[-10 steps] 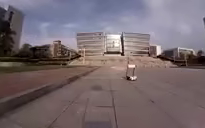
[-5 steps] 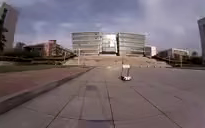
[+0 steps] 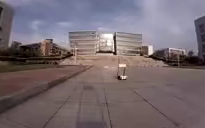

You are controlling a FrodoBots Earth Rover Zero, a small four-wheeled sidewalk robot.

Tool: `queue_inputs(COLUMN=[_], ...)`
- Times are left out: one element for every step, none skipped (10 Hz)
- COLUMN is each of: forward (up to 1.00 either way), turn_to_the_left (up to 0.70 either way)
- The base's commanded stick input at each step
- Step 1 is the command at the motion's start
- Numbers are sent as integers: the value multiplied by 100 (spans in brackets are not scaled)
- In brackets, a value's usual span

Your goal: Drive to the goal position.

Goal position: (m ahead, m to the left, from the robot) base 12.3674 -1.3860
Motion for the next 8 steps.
queue_inputs(forward=[70, 70, 70, 70, 70, 70, 70, 70], turn_to_the_left=[0, 0, 0, 0, 0, 0, 0, 0])
